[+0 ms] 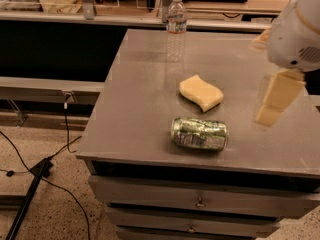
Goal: Place green can upright
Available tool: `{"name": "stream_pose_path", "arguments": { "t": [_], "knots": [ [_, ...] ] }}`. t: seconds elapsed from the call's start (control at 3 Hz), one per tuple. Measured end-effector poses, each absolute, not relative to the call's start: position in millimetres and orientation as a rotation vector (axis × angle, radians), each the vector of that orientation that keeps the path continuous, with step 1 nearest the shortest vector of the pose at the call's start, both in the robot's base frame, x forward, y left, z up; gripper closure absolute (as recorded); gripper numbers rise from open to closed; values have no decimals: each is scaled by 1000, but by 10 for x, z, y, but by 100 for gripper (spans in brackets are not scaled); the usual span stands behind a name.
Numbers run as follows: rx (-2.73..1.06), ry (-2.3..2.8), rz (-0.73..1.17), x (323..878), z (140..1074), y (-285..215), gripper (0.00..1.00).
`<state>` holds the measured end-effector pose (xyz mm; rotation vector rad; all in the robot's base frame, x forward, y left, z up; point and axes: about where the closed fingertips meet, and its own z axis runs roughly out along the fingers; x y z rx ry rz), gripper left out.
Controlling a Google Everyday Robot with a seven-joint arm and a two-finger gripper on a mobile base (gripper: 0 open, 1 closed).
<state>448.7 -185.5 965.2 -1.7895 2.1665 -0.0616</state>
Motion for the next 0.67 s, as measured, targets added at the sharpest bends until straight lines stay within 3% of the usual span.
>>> {"name": "stream_pose_path", "arguments": {
  "t": [0.67],
  "knots": [
    [-1966,2138,38,4630,9243,-800,0]
  ]
}}
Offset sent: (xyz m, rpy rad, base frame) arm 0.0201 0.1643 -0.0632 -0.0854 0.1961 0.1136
